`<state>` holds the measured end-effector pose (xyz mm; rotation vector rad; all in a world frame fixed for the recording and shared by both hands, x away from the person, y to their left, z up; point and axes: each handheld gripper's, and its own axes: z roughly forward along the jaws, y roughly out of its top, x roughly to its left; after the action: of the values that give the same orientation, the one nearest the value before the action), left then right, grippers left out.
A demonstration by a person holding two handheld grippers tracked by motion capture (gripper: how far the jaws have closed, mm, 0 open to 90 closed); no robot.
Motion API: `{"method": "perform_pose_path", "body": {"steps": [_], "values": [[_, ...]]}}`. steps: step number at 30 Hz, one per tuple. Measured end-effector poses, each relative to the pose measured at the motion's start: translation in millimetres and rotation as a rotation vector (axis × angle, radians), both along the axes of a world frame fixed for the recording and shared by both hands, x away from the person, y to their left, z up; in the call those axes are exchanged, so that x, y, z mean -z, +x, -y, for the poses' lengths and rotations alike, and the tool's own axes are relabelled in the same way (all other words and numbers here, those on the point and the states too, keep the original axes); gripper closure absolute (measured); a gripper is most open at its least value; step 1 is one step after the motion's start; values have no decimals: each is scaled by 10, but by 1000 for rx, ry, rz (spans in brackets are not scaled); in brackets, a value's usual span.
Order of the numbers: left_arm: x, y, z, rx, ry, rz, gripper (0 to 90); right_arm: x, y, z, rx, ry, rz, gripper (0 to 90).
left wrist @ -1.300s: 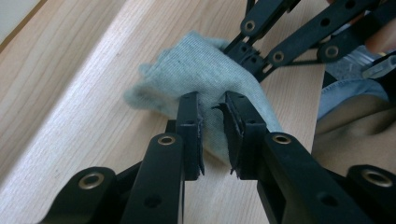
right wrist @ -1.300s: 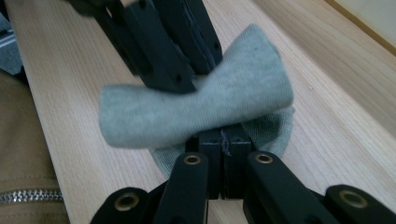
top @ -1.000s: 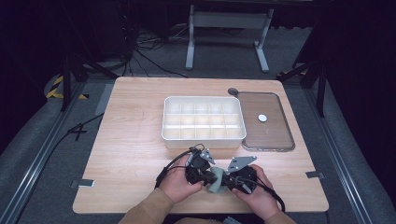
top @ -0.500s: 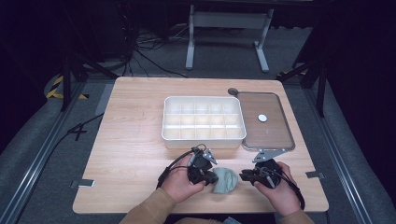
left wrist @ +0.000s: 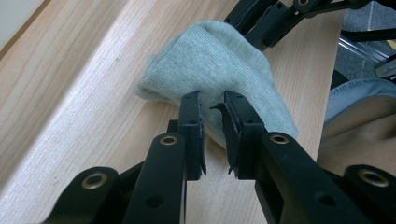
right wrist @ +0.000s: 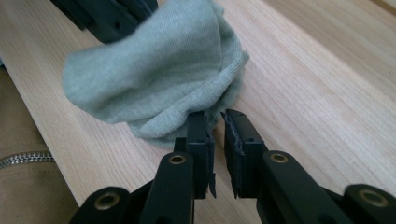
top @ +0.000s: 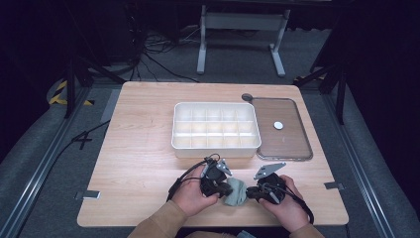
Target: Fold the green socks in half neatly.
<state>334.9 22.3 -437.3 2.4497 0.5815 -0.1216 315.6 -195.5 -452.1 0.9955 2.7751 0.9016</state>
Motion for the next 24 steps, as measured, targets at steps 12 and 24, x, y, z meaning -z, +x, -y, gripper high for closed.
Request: {"method": "perform_pose_path", "body": {"steps": [12, 24], "values": [[11, -79, 208, 33, 1, 36, 770, 43, -35, -161, -27, -37, 8, 805], [41, -83, 222, 35, 14, 54, 768, -184, -28, 3, 27, 33, 66, 767]]}}
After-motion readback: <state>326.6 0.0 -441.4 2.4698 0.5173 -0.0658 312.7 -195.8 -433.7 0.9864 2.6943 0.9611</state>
